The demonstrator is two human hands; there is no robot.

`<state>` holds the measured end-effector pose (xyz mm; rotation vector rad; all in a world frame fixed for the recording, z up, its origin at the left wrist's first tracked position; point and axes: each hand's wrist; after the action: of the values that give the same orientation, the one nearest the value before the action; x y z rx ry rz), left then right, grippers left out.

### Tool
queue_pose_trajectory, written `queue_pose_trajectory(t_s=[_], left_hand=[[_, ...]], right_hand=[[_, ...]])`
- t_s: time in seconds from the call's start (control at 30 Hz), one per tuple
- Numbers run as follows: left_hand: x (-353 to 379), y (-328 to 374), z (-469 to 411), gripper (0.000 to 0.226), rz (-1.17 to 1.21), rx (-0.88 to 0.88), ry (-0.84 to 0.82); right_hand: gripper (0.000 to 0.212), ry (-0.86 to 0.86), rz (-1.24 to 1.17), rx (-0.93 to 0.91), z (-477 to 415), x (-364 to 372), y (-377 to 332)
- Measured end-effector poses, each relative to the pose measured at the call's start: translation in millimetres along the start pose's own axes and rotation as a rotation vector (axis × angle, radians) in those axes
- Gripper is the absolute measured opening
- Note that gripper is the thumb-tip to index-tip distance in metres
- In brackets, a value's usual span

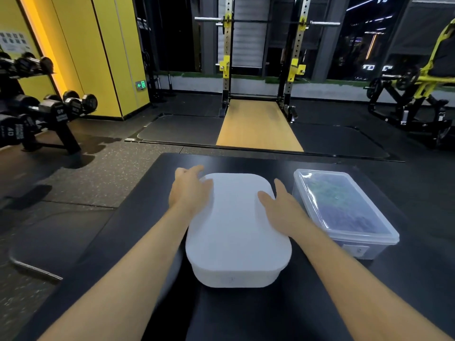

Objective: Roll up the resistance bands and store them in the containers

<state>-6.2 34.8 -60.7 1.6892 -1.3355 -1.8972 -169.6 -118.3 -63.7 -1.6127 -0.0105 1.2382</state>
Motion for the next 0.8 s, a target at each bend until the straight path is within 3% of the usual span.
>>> queue_pose_trajectory(t_s=[0.1,0.2,0.57,0.8], left_hand=[[-9.0,7.0,43.5,0.054,-0.081,0.031,-0.189],[-11.2,11.1,84.8,0.072,-0.146,0.053,-0.324],[5.7,21.0,57.3,0.075,-0.220,0.143,-0.248],[7.4,21.0,52.6,0.059,-0.189,0.180,-0.203]], right_hand=[[0.056,0.094,0.025,-0.162,16.6,-1.8,4.1],[0.066,-0.068,-0.056,-0.141,31.9,-0.6,8.6],[0.064,-0.049,-0.031,-0.102,17.4,-9.1,-4.3],[0.060,-0.024,0.032,-0.106,10.6,-7.6,-2.2]])
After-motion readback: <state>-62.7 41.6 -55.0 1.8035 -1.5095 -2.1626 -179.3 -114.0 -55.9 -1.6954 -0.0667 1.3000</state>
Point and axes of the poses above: each hand's wrist, its own z-axis away from the middle knuckle, its own x-axis out of the palm, y = z × x, and after that the axes turned 1 degree about y, right-handed
